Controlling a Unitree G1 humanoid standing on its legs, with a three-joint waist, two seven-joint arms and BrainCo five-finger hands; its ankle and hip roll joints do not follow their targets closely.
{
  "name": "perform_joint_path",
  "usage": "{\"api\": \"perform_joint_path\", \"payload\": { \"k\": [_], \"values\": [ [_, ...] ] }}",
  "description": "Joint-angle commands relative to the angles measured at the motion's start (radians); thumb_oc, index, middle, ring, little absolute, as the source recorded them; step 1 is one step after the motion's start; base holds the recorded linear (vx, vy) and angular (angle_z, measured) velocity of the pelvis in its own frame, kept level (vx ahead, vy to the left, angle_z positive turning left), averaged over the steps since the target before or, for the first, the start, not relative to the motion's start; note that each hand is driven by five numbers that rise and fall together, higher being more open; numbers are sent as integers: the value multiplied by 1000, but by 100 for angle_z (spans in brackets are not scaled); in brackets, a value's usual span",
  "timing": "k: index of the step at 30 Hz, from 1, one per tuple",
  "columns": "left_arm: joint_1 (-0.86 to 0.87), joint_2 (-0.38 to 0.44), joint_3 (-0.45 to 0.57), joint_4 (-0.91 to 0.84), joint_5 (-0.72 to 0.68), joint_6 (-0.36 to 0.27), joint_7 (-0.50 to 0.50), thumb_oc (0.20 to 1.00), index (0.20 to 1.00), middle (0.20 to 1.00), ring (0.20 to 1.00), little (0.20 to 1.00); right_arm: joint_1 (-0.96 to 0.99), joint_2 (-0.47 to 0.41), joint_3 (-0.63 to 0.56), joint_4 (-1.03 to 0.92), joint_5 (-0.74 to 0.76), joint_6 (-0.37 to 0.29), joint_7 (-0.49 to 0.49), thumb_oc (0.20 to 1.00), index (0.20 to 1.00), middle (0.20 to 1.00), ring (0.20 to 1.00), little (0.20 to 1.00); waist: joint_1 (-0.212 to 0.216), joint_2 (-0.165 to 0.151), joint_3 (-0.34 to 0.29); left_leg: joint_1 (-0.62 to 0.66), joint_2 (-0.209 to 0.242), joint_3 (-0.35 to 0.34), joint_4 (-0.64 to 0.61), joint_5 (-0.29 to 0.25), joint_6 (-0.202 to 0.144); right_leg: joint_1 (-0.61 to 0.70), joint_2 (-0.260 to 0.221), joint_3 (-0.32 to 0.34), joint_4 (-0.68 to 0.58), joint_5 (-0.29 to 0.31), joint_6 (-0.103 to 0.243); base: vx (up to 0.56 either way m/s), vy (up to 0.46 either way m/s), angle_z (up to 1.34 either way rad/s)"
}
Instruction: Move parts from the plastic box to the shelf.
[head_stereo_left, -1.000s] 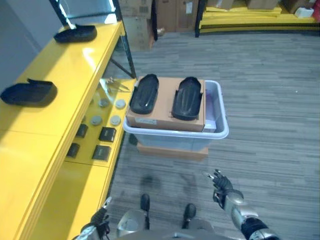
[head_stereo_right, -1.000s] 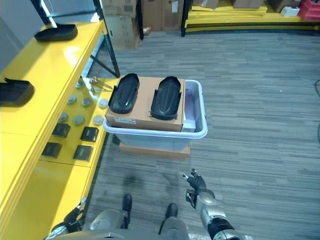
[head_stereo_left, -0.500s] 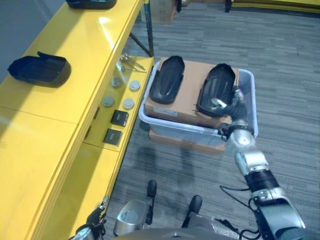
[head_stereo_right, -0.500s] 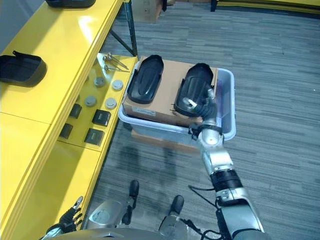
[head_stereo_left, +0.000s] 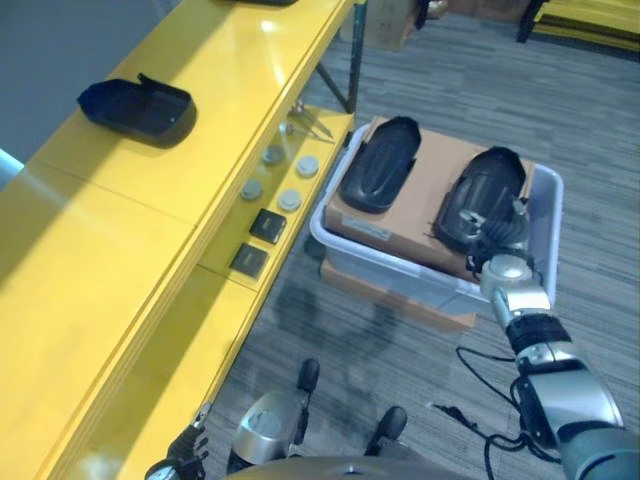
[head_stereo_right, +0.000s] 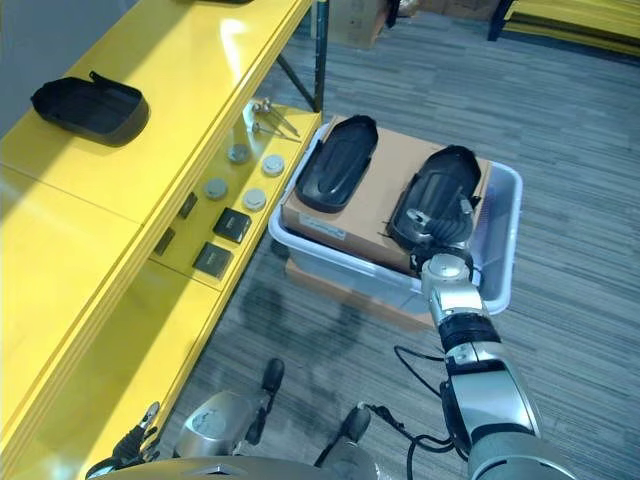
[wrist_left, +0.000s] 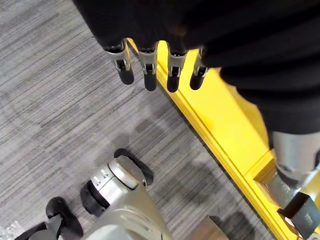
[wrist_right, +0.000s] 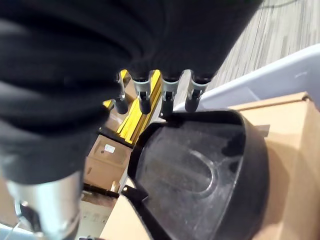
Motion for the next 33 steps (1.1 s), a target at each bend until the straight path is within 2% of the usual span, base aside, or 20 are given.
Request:
{"api": "perform_joint_path", "payload": {
  "k": [1, 8, 17, 20, 33],
  "values": [
    [3, 57, -38, 18, -25, -44, -29, 1000, 1000, 1000, 1000, 1000, -58, -125, 58, 8, -37, -79, -77, 1000, 1000, 1000, 1000, 1000, 29, 11, -44, -76, 39, -53, 89, -54, -38, -84, -61, -1, 129, -38, 31, -20, 34, 6],
    [-3, 89, -45, 30, -51, -53, -47, 1000, 1000, 1000, 1000, 1000, -130, -190, 93, 128, -16, -133, -109, 1000, 1000, 1000, 1000, 1000, 47, 20, -4, -121, 25, -65, 121, -57, -33, -115, -76, -6, 151, -36, 36, -24, 8, 9],
    [-31, 115, -45, 6, -84, -63, -85, 1000, 1000, 1000, 1000, 1000, -195, -251, 139, 145, -6, -118, -116, 1000, 1000, 1000, 1000, 1000, 43, 18, 51, -191, 18, -63, 166, -59, -30, -178, -78, 13, 183, -38, 34, -41, -32, -2],
    [-47, 121, -55, -16, -105, -67, -91, 1000, 1000, 1000, 1000, 1000, -205, -255, 145, 163, 22, -89, -100, 1000, 1000, 1000, 1000, 1000, 39, 18, 79, -220, 16, -60, 186, -62, -29, -204, -75, 23, 194, -39, 30, -68, -62, -6],
    [-91, 142, -79, -70, -154, -58, -104, 1000, 1000, 1000, 1000, 1000, -281, -251, 167, 243, 144, -93, -54, 1000, 1000, 1000, 1000, 1000, 28, 44, 153, -317, 10, -37, 243, -63, -30, -307, -80, 52, 244, -46, 22, -55, -18, -6]
  ]
}}
